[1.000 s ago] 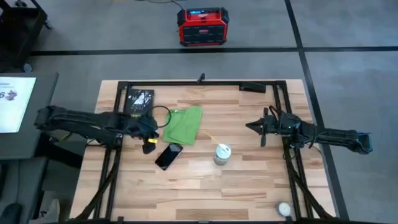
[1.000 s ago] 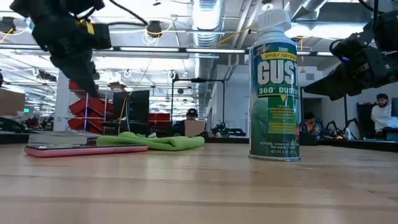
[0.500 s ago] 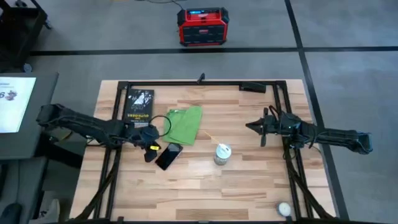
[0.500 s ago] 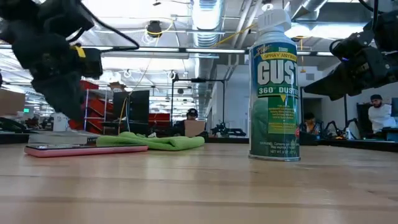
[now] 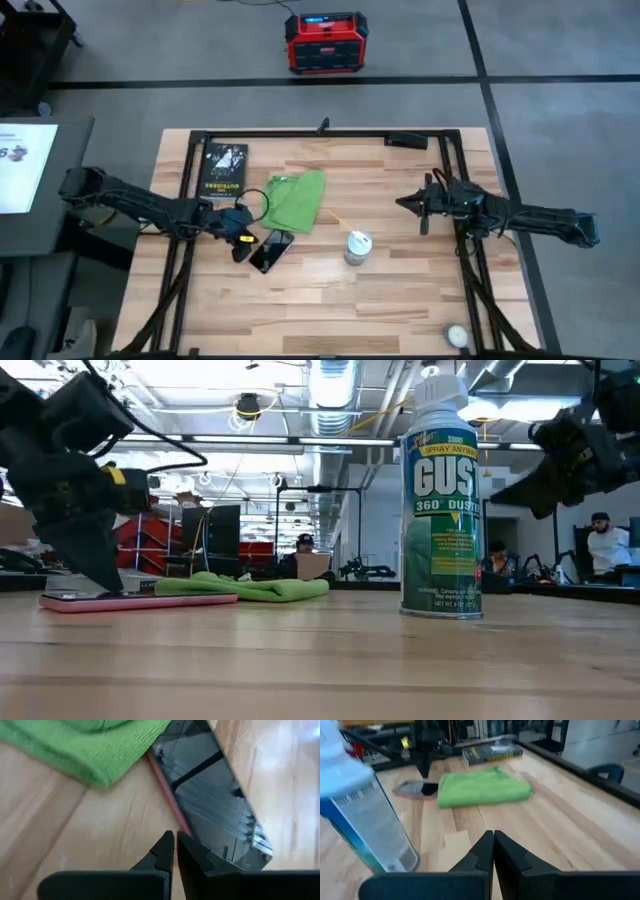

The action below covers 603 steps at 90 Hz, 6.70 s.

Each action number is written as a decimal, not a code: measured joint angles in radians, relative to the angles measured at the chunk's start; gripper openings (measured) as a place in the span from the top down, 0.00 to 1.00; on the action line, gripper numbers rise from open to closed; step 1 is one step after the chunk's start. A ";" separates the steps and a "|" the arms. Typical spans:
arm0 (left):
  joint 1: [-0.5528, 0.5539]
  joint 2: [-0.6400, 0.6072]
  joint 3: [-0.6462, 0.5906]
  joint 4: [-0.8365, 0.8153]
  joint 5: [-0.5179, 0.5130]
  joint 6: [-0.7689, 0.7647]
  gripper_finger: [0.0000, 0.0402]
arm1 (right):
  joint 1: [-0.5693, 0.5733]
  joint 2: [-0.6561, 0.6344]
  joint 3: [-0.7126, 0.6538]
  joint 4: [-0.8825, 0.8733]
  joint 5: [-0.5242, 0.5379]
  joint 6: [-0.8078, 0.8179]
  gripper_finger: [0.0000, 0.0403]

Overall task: Apply microfiber cloth
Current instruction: Spray the pink cellphone using the spray bottle

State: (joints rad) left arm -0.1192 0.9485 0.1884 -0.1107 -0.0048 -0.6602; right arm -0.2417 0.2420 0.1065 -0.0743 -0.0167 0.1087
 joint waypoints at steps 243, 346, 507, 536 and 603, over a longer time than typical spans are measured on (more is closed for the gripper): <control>-0.137 0.199 -0.047 0.302 -0.027 -0.080 1.00 | 0.977 1.794 0.844 -0.018 1.125 1.149 1.00; -0.137 0.200 -0.049 0.358 -0.058 -0.161 1.00 | 0.934 1.623 0.858 -0.233 1.109 1.355 1.00; -0.137 0.199 -0.046 0.367 -0.054 -0.226 0.72 | 0.649 1.947 1.368 -0.050 0.473 0.579 1.00; -0.137 0.198 -0.046 0.364 -0.048 -0.213 0.72 | 0.594 2.060 1.483 -0.061 0.457 0.510 1.00; -0.140 0.200 -0.048 0.402 0.003 -0.200 0.73 | 0.493 2.070 1.488 -0.007 0.440 0.353 1.00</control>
State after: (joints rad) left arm -0.2590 1.1482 0.1406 0.2918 -0.0020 -0.8605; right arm 0.2514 2.3121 1.5948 -0.0814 0.4237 0.4613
